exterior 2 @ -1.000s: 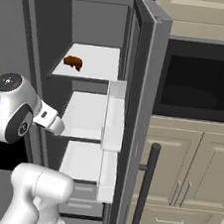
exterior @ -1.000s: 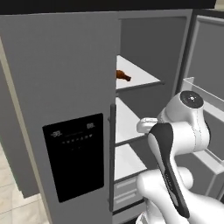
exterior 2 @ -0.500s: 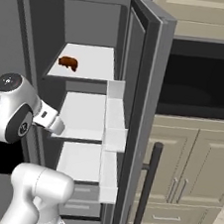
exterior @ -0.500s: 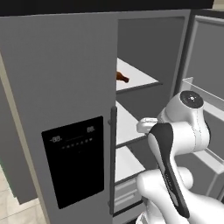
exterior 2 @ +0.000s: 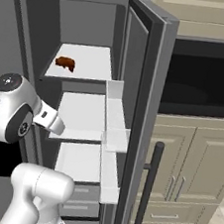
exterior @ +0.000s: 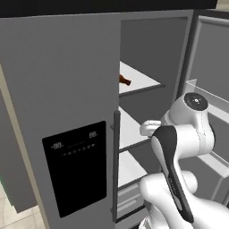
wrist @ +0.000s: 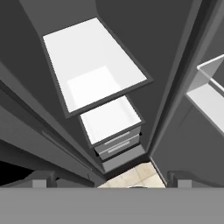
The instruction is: Gather the mushroom and lemon from the fridge and place them on a tray on the dining counter. Then gather the chicken drumstick and fish from the fridge and place them on the other tray.
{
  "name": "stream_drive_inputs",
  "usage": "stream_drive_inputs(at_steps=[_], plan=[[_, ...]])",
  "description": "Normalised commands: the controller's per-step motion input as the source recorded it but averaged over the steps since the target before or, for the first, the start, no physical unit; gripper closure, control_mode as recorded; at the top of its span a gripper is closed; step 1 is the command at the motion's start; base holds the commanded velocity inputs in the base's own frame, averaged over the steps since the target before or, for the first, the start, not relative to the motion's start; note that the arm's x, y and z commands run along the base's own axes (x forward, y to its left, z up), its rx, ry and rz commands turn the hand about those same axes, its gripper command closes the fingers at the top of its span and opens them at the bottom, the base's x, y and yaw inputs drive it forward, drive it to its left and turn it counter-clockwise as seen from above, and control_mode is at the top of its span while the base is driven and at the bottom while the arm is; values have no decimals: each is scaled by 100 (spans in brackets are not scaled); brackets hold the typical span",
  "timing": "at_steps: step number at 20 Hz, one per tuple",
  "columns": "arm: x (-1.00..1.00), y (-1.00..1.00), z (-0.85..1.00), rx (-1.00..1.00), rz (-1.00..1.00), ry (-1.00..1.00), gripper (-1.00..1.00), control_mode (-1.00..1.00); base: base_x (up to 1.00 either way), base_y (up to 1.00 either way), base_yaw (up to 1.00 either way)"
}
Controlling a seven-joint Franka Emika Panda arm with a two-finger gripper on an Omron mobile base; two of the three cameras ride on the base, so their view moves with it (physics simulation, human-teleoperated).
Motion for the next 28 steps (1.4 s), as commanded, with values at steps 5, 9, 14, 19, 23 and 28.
stream_drive_inputs(at_steps=[5, 9, 14, 19, 23, 28], plan=[[0, 0, 0, 0, 0, 0, -100, 100, 57, -19, 0], [0, 0, 0, 0, 0, 0, -100, 100, 32, -58, 7], [0, 0, 0, 0, 0, 0, -100, 100, 30, -48, 4], [11, -8, 7, 0, 2, -3, -100, -100, 31, -32, 3], [64, -45, 41, 1, 18, -15, -100, -100, 0, 0, 0], [67, -21, 47, 0, 14, -12, -100, -100, 0, 0, 0]])
